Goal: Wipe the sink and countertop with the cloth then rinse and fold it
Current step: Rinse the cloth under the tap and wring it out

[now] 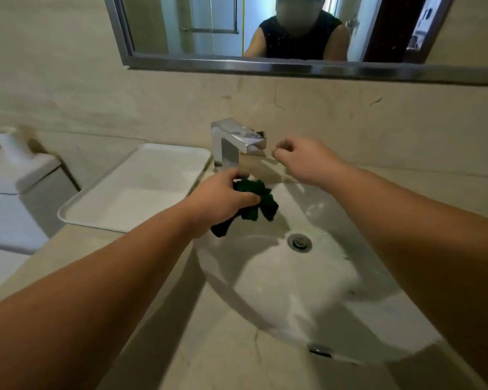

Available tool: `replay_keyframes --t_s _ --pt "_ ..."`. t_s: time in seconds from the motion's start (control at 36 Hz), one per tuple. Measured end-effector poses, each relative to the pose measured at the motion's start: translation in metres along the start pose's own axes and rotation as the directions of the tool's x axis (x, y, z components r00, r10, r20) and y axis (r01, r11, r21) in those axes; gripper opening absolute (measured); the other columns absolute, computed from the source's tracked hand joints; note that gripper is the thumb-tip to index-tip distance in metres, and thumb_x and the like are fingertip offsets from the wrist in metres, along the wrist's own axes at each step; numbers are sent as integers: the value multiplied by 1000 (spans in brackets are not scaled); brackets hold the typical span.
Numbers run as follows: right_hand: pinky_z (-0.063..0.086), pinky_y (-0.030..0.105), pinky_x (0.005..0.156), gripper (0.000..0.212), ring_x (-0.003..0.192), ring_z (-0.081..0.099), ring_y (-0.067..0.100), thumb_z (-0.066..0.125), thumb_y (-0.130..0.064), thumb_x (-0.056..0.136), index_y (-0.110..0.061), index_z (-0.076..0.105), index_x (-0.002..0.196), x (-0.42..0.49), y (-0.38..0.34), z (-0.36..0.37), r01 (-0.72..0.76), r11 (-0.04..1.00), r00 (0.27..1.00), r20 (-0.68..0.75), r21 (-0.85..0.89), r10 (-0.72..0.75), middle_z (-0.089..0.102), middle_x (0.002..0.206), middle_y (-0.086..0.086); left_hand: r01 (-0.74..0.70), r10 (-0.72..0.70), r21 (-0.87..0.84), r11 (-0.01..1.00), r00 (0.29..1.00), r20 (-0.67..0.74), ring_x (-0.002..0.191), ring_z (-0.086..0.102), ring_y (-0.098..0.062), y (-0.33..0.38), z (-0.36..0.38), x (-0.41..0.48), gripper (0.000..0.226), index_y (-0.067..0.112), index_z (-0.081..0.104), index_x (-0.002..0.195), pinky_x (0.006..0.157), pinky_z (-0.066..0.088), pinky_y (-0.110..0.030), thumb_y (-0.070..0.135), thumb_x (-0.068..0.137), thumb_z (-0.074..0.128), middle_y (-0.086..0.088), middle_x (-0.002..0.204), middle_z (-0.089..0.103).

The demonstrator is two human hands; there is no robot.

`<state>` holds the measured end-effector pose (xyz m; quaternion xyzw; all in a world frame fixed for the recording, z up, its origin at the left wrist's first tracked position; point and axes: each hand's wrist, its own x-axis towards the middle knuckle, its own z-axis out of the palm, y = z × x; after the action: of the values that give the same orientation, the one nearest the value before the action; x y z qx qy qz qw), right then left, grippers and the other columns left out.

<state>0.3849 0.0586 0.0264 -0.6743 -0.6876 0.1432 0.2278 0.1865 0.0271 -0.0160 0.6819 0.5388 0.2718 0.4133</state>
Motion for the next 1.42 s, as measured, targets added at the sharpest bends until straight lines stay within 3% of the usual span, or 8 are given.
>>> replay_keyframes --t_s 0.31,0.5,0.75,0.89,1.0,1.11,1.28,1.42 --pt "41 35 74 22 100 62 34 59 -16 98 -10 71 115 82 -17 23 86 967 995 -34 -240 -97 70 108 15 -9 7 44 999 998 55 73 77 -22 -16 -16 34 53 25 64 126 67 64 -51 23 79 89 -5 91 80" --pt "51 40 69 41 77 64 28 53 -48 101 -15 72 90 93 -4 21 -54 993 993 -112 -101 43 70 84 10 -11 11 0 1000 994 108 57 70 -12 -11 -10 51 46 24 65 118 55 54 -38 35 80 89 -4 86 80" --pt "45 36 64 22 80 56 29 53 -22 97 -7 69 97 43 33 40 -245 865 953 274 438 132 64 86 18 31 -29 -202 979 999 14 93 76 -26 -13 6 73 15 23 73 113 88 63 -46 30 100 70 -7 105 77" --pt "47 37 81 30 96 68 21 58 -24 91 -25 73 116 21 46 52 -303 860 909 395 411 131 76 113 10 59 -69 -334 941 998 -16 95 77 -37 -14 8 75 17 12 75 104 90 61 -60 24 92 73 -18 104 78" --pt "46 38 86 29 103 67 21 65 -19 89 -29 71 115 12 45 52 -252 899 916 388 359 102 75 109 4 67 -75 -360 930 997 -9 102 74 -43 -9 5 68 37 2 71 105 94 58 -62 26 79 75 -24 109 75" --pt "43 34 74 11 87 61 21 70 -22 91 -14 70 97 11 41 49 -225 904 952 281 365 123 70 94 8 71 -89 -338 938 995 -38 101 74 -42 -8 1 63 16 4 72 101 95 60 -58 13 87 72 -22 103 75" --pt "55 39 67 17 81 67 28 69 -25 91 -10 62 90 14 25 40 -238 830 966 215 504 146 69 91 20 56 -62 -106 993 997 -55 83 70 -24 -11 -8 61 26 19 68 110 68 58 -36 7 87 71 -7 96 73" --pt "52 33 58 17 81 68 29 73 -22 88 -13 61 97 13 10 39 -236 787 971 177 570 163 70 94 17 29 -31 -54 998 999 -35 86 69 -27 -15 -9 61 14 21 76 97 84 61 -42 13 86 71 -6 89 75"
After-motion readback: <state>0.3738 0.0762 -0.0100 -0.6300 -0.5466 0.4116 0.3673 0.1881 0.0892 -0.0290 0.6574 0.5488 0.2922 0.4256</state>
